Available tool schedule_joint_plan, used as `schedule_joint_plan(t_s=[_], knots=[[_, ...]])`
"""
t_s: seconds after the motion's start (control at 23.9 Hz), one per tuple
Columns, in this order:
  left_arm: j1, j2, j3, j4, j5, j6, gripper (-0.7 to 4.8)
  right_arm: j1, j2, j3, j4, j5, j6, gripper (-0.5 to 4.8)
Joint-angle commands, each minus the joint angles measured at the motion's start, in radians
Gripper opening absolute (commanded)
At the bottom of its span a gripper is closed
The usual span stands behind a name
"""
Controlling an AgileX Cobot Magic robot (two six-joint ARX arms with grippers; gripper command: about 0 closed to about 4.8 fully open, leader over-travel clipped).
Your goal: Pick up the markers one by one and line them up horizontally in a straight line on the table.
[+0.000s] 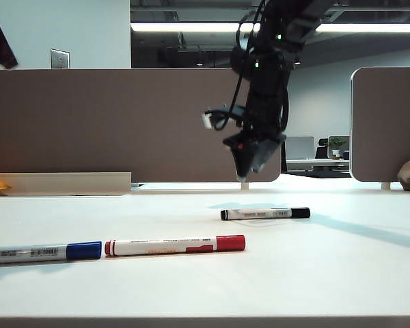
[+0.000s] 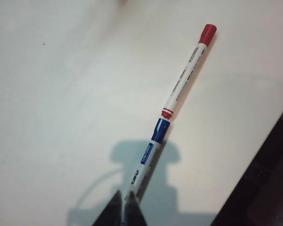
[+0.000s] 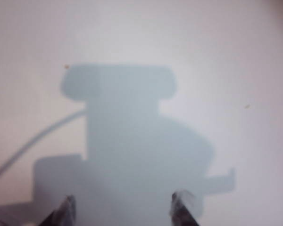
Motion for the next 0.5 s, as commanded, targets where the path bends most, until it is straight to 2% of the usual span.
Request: schedule_joint_plan(t_s=[0.04,0.5], knots=[[0.0,-0.004,0.001,0.005,0.0,-0.002,0.16,-0.017,0.011,0.003,-0.032,-0.008,0.008,2.6],[0.0,-0.004,0.001,0.006,0.0,-0.003,0.16,-0.027,0.028,0.003,-0.068,-0.009,0.008,2.6]])
